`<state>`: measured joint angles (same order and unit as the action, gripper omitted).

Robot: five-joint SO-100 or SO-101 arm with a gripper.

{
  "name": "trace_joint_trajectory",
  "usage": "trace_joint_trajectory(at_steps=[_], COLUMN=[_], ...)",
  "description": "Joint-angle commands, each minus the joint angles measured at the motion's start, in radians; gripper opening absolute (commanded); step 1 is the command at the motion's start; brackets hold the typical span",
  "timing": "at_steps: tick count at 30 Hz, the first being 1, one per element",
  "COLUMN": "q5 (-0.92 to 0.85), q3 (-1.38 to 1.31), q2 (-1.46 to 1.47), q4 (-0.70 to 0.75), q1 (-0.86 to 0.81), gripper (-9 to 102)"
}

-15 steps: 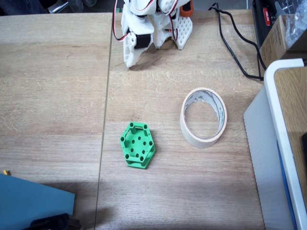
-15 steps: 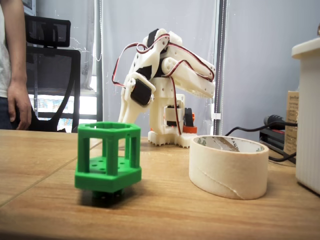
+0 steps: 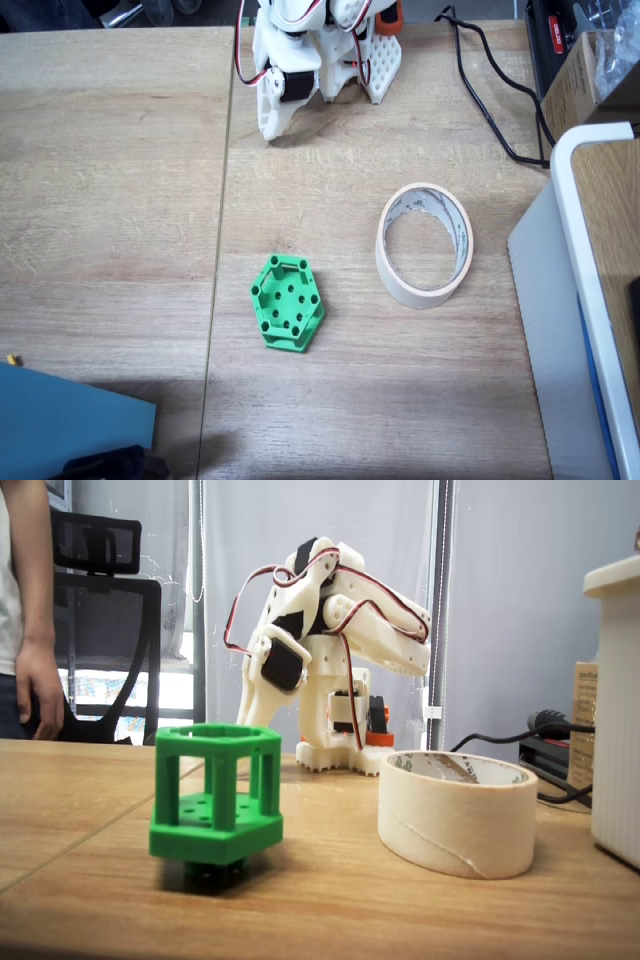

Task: Grasp a component and put it in the bin.

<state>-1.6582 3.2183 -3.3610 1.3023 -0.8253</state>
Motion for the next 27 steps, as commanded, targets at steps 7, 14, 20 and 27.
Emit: trace_joint_trajectory(at_steps=[7, 14, 20, 27], q5=[0.006, 0.006, 0.006, -0.006], q3=[0.005, 0.005, 0.005, 0.005], q2=[-0.005, -0.005, -0.005, -0.005], q4=[0.006, 0.006, 0.006, -0.005], q1=[0.003, -0.008, 0.006, 0.006], gripper=[0, 0, 0, 0])
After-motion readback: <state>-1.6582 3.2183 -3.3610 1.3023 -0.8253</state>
